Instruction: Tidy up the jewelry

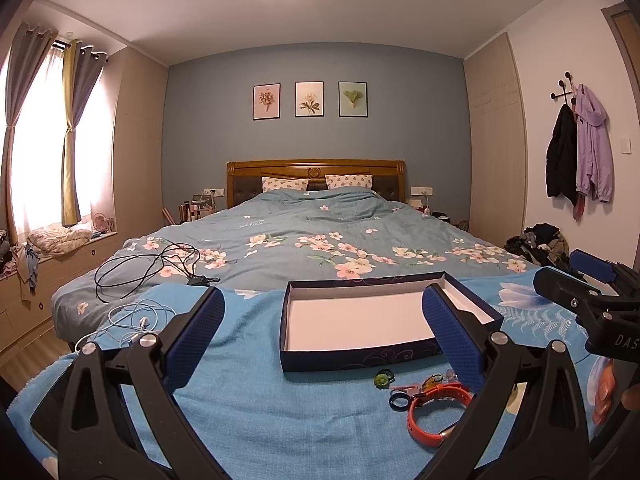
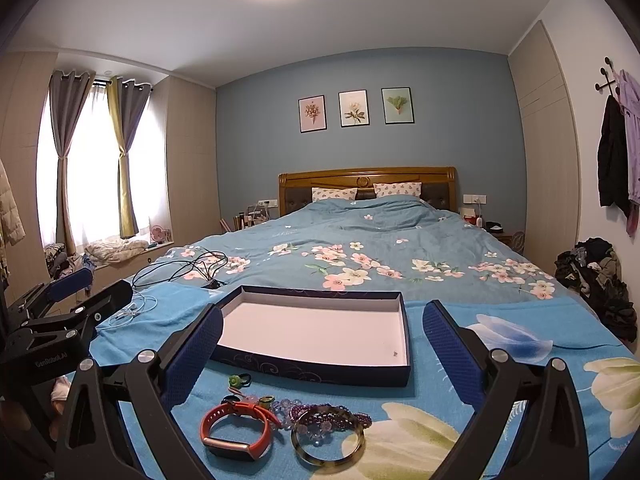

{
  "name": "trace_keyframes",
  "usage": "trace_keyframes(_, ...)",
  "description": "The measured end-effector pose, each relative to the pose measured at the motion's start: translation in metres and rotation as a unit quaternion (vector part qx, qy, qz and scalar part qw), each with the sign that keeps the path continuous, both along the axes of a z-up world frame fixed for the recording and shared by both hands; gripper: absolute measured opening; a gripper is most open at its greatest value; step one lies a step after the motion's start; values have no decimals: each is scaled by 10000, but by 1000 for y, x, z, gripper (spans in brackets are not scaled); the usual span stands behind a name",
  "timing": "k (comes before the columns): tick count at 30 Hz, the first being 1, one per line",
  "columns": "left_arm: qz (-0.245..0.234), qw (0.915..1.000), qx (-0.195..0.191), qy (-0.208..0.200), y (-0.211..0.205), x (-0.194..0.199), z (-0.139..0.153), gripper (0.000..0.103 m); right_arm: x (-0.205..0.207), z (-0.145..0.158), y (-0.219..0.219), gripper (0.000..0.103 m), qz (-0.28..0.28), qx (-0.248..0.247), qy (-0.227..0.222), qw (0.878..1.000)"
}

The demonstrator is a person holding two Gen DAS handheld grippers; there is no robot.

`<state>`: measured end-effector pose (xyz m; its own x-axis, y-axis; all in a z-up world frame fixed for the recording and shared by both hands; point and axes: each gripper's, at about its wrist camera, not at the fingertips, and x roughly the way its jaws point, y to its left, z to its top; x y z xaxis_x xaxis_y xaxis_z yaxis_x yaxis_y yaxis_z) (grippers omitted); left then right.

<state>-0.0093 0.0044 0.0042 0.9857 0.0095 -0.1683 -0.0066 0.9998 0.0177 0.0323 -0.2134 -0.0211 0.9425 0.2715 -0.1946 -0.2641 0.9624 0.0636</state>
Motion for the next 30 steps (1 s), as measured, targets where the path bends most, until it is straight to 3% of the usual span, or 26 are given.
trace_keyframes(30,-17,10000,-15,23,-4,1,-8,97,-3,0,-1,97,-13,22,-5,10000)
